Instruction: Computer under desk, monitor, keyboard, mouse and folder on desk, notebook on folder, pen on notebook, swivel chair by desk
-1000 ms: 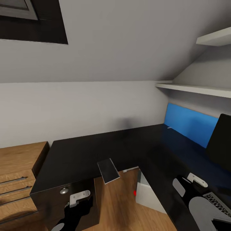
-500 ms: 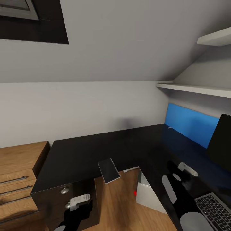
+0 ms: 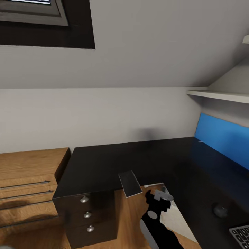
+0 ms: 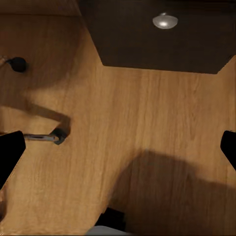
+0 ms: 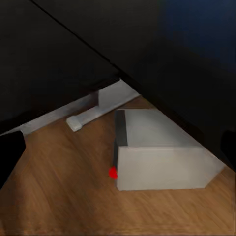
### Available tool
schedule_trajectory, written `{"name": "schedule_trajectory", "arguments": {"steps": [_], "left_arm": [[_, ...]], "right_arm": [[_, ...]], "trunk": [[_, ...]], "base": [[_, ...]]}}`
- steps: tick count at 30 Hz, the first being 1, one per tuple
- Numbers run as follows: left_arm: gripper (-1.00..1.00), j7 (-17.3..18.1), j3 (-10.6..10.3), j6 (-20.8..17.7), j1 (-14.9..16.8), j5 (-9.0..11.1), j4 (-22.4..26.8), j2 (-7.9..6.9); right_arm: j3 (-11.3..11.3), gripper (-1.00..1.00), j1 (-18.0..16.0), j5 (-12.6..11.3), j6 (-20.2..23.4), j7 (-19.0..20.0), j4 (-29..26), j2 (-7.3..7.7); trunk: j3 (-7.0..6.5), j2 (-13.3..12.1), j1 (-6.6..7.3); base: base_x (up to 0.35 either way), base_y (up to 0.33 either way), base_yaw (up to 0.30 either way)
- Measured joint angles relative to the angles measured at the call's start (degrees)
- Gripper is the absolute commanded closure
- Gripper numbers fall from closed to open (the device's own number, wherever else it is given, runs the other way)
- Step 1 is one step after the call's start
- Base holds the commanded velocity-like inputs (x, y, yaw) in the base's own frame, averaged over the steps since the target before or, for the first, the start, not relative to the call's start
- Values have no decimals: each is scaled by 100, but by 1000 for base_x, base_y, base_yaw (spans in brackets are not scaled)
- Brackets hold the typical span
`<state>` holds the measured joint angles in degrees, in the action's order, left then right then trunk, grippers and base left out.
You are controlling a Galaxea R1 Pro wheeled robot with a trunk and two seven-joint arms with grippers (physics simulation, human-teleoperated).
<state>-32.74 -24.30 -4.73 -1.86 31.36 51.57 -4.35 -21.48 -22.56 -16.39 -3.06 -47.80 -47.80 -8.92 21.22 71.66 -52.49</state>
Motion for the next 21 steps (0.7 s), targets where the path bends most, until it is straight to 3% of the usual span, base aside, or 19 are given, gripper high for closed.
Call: {"name": "schedule_trajectory", "arguments": {"steps": [1,6,9,11,16,21], "left_arm": [[-100,-12,6,81,0,3,-112,-8],[-100,-16,45,148,1,19,-286,-26],[-100,-3,51,152,1,12,-414,-12],[-100,2,53,153,1,6,-456,-3],[-100,20,48,184,0,3,-570,8],[-100,27,49,513,-1,-6,-627,17]], "right_arm": [[-78,-100,5,1,-438,41,569,-46],[-377,-100,5,-1,-1861,114,1935,-108],[-403,-100,4,-6,-2205,141,2389,-108],[-422,-100,4,10,-2375,472,2864,-108],[-369,-100,3,14,-3029,1721,3483,-108],[-344,-100,2,-15,-3282,2139,3824,-108]], "trunk": [[1,0,0],[0,0,0],[0,0,0],[0,0,0],[0,0,0],[0,0,0]], "base": [[0,0,283],[0,0,284],[0,0,284],[0,0,284],[0,0,284],[0,0,285]]}}
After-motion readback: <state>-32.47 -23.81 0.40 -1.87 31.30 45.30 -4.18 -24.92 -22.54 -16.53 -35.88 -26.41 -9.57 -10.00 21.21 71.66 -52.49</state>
